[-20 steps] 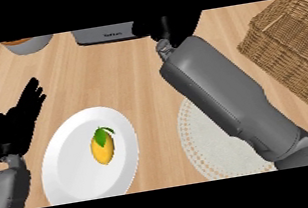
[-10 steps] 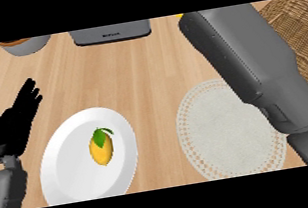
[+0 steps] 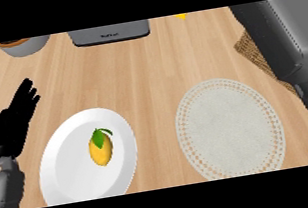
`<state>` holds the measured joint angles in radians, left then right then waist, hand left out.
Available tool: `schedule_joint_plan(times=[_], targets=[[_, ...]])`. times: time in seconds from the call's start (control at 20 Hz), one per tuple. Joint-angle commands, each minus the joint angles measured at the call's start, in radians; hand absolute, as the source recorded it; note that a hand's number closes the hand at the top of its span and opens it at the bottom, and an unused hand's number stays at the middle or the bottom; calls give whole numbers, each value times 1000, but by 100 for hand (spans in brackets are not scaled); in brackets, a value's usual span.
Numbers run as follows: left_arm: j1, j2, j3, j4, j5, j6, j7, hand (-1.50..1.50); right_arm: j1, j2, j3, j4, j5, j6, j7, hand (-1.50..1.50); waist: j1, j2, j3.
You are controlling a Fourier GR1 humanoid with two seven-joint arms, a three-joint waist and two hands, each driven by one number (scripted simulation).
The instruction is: Pick the tomato from the placemat and place it in the basket
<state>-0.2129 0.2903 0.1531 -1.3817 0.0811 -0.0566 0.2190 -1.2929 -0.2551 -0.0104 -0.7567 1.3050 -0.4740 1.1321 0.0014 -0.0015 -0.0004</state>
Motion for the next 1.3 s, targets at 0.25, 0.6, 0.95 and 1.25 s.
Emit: schedule_joint_plan(times=[0.25,0.6,0.95,1.25], targets=[[25,-29,-7,-19,-15,23,3,0,188,-107,-94,-107,-44,12,-31,150,-8,-2,1],[4,-1,7,-9,-2,-17,27,0,343,-120,-127,-268,-90,24,-70,150,-5,-1,0],[-3,-29,-9,-60,-8,8,60,0,460,-146,-195,-238,56,-192,21,150,1,1,1],[-7,-34,-11,-38,-24,0,41,0,501,-153,-274,-201,-70,-181,-131,-150,5,3,1]])
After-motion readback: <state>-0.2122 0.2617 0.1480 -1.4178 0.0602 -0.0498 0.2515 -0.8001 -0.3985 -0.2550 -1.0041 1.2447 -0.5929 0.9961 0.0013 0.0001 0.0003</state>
